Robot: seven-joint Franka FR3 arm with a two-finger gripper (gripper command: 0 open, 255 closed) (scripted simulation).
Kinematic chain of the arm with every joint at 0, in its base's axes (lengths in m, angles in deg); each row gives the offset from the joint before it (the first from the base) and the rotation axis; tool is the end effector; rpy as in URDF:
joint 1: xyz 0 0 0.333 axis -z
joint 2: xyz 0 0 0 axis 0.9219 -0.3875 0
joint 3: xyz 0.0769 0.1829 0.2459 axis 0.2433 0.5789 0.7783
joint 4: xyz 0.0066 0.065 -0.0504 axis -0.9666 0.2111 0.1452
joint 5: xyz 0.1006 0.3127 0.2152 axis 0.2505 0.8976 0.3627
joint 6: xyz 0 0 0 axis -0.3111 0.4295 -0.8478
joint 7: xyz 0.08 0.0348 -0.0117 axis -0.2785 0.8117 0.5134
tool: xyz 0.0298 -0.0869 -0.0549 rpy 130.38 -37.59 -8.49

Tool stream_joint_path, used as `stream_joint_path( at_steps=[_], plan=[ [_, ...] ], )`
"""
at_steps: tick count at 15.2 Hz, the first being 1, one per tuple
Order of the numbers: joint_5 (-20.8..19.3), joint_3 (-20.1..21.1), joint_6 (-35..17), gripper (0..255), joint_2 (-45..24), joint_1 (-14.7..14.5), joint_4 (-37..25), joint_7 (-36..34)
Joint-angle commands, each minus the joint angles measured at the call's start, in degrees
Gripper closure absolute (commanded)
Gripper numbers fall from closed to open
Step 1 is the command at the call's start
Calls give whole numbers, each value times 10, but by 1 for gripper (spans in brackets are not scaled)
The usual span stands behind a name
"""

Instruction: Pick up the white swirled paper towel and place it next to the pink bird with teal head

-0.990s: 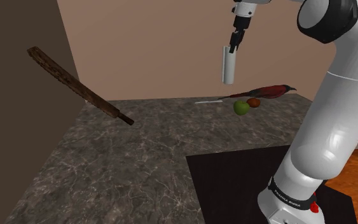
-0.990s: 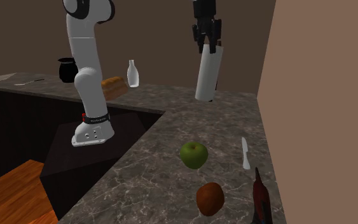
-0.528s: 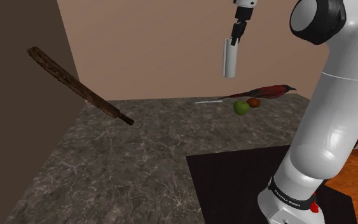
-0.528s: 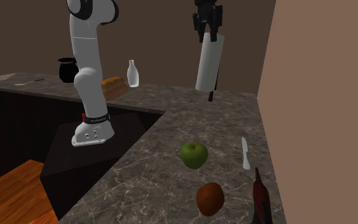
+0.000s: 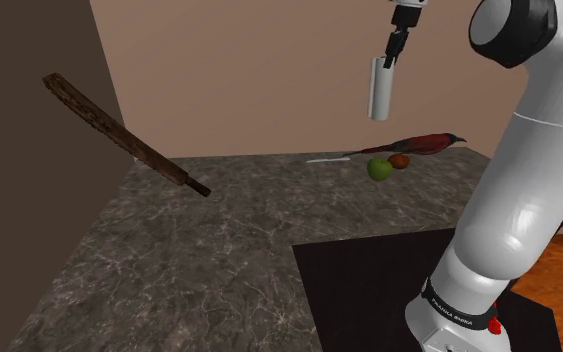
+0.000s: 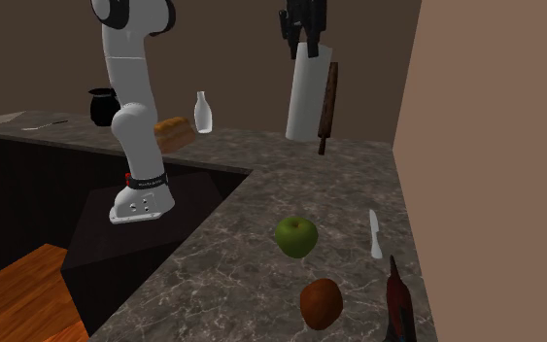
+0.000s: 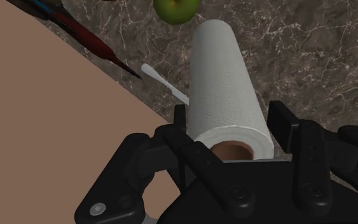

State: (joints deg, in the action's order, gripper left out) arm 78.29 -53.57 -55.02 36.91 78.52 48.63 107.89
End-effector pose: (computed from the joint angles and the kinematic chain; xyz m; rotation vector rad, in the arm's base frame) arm 0.3584 -0.4255 0.6955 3.0687 0.0710 0.1655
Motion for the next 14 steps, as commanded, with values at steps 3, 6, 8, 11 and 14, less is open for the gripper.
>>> stream_joint_path(
  at_steps=[3,6,8,11,14],
  plan=[
    [-6,-23,2,255,18,24,15,49],
    [-5,-43,4,255,23,44,18,88],
    [-1,-57,7,255,21,58,16,117],
    [12,-82,13,255,12,83,7,163],
    [33,-108,22,255,-8,112,-10,215]
  ],
)
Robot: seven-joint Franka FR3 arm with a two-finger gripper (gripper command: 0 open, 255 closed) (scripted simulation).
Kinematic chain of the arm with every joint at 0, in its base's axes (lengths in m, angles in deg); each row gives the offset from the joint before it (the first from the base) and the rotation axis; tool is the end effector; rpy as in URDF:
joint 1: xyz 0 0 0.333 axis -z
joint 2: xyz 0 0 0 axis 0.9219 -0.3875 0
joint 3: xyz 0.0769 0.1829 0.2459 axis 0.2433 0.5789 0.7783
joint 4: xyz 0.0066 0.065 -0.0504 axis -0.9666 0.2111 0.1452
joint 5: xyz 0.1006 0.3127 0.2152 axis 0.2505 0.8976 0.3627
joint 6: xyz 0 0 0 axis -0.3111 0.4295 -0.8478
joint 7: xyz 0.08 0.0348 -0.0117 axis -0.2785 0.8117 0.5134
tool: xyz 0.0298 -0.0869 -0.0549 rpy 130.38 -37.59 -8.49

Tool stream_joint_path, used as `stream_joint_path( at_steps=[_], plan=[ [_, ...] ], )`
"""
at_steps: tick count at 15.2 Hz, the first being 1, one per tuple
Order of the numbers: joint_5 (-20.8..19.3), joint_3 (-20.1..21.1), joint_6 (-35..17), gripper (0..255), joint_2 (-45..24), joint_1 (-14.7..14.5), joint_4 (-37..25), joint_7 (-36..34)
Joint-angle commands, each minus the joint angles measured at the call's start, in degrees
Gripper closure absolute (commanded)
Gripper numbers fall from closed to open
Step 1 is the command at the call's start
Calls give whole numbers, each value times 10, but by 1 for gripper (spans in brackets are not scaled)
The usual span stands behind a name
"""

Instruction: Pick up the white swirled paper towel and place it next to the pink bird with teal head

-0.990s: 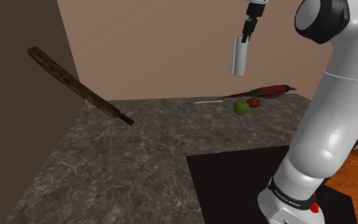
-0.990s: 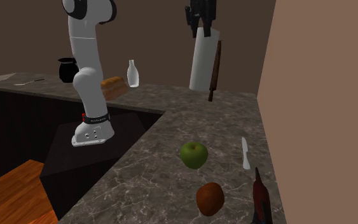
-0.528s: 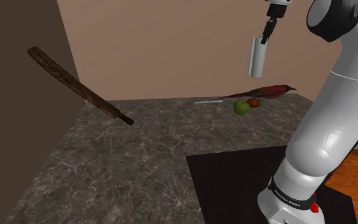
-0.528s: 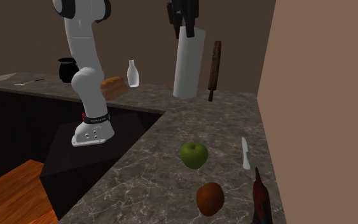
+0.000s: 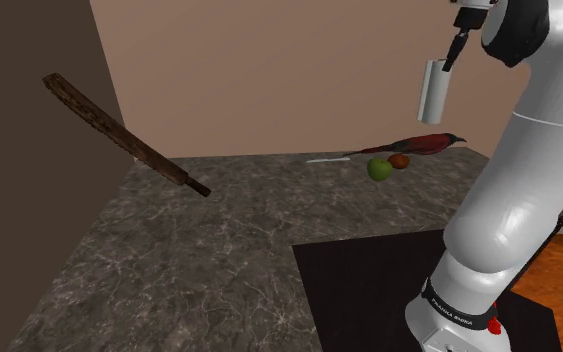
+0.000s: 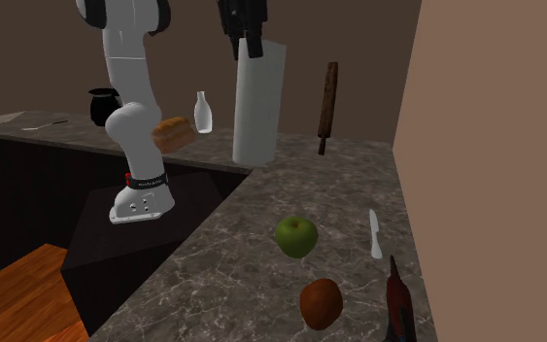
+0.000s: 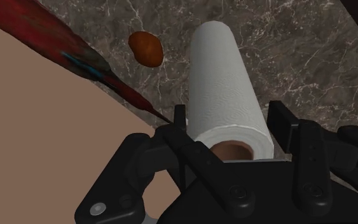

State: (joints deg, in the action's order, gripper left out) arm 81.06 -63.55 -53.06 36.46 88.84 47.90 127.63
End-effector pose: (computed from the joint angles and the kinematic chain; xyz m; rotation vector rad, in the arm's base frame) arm 0.1964 -0.5169 0.6977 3.0686 0.0686 0.1647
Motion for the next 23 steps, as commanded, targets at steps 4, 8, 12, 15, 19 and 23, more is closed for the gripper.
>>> stream_joint_path(
  at_steps=[4,8,12,15,19,23],
  plan=[
    [49,-40,21,255,-48,65,-40,93],
    [98,-57,44,255,-97,129,-84,156],
    [71,-56,0,255,-68,102,-23,147],
    [55,-55,-31,255,-50,87,17,141],
    [37,-52,-68,255,-30,74,65,134],
    [24,-49,-104,255,-15,65,108,128]
  ],
)
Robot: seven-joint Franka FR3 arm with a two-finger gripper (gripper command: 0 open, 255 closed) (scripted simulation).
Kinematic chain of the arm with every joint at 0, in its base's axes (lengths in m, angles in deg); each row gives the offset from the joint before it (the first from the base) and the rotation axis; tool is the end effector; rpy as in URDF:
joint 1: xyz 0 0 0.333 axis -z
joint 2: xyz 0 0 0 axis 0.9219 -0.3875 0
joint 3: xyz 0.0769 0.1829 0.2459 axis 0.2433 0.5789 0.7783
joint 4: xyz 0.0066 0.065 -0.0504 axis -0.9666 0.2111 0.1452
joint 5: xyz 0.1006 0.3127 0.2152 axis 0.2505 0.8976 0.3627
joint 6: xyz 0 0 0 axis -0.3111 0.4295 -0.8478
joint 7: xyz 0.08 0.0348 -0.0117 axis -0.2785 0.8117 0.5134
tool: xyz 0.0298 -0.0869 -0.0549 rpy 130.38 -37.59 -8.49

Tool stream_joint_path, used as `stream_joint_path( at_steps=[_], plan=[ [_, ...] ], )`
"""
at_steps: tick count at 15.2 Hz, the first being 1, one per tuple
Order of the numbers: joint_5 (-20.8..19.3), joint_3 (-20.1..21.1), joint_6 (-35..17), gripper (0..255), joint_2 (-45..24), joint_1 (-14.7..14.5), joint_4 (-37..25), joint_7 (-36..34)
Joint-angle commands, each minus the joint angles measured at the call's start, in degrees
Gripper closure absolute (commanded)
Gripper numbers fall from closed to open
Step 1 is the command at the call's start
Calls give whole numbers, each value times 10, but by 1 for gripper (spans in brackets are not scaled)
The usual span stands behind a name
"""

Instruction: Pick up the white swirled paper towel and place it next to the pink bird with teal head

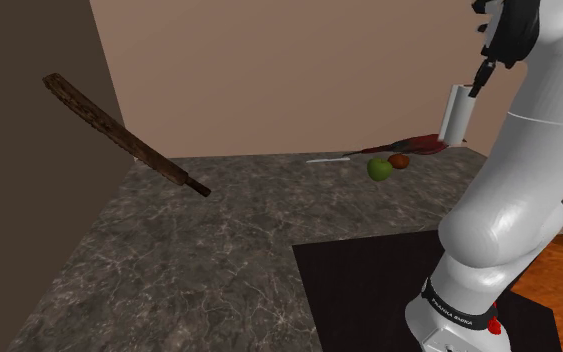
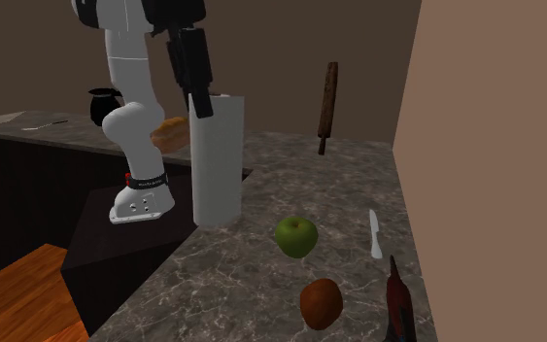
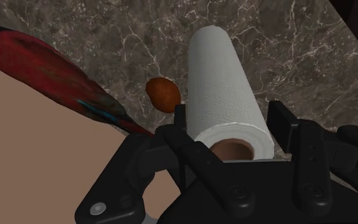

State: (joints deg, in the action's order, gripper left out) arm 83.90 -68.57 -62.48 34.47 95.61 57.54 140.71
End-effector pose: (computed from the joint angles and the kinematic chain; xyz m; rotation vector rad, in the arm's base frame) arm 0.0997 -0.5693 0.6243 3.0691 0.0714 0.1657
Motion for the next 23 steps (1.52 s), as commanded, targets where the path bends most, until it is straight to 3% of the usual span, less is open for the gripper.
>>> stream_joint_path(
  at_steps=[1,12,23],
  plan=[
    [-7,2,-18,255,8,-5,22,-3],
    [-20,6,-107,255,26,-13,120,-5],
    [-8,7,-189,255,16,-13,198,9]
  ],
)
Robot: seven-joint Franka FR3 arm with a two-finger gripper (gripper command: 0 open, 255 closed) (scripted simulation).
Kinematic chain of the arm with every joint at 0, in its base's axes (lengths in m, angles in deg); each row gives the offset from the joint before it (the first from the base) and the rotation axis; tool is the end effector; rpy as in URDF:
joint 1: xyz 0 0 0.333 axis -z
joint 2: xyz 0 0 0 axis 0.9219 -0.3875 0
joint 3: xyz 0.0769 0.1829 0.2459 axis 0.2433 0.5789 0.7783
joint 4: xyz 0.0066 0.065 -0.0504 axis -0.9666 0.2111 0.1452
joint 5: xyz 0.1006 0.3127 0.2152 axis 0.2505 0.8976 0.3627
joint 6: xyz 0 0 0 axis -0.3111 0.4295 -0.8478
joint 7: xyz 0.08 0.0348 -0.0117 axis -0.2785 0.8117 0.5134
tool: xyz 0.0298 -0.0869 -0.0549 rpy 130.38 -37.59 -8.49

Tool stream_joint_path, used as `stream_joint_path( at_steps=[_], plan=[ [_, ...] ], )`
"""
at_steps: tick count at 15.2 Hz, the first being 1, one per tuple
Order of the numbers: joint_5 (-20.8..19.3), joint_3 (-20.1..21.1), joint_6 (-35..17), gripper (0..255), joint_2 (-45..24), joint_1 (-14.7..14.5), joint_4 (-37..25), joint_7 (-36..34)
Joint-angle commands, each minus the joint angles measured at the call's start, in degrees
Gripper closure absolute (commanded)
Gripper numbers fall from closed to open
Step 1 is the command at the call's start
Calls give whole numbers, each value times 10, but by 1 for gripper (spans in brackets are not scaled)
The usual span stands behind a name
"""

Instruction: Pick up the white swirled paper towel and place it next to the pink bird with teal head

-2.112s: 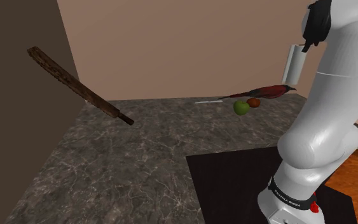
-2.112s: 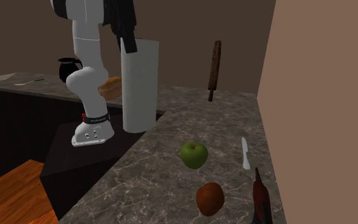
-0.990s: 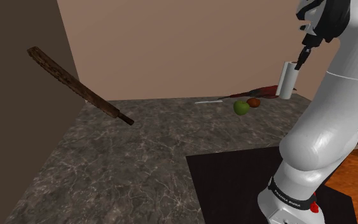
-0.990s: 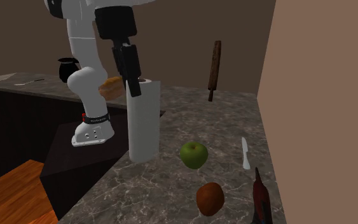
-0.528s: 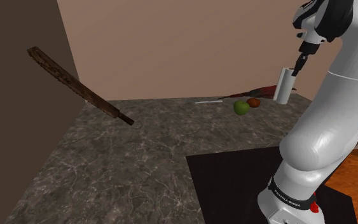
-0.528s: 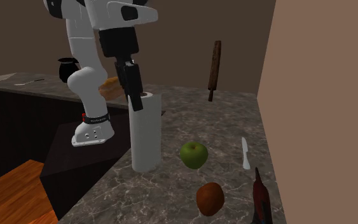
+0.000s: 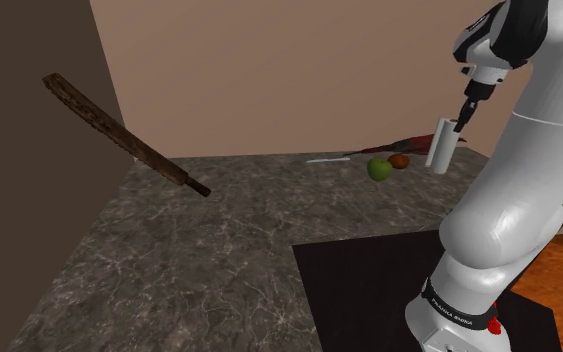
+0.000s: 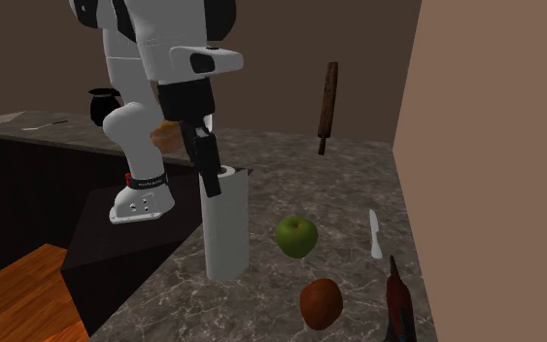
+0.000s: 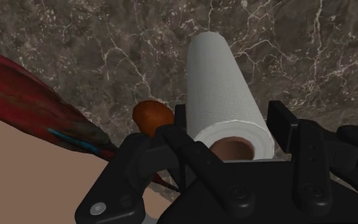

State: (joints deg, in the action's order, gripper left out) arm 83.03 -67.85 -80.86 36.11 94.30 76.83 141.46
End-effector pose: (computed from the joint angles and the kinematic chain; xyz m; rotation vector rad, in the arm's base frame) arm 0.1010 -0.5690 0.5009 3.0692 0.0723 0.1652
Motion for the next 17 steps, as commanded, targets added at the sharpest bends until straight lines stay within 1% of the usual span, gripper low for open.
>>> stream_joint_path(
  at_steps=[1,9,13,17],
  plan=[
    [3,0,-13,255,-2,1,11,4],
    [30,2,-68,255,-26,6,55,26],
    [54,6,-100,255,-46,12,77,44],
    [53,6,-100,255,-46,12,77,44]
  ],
)
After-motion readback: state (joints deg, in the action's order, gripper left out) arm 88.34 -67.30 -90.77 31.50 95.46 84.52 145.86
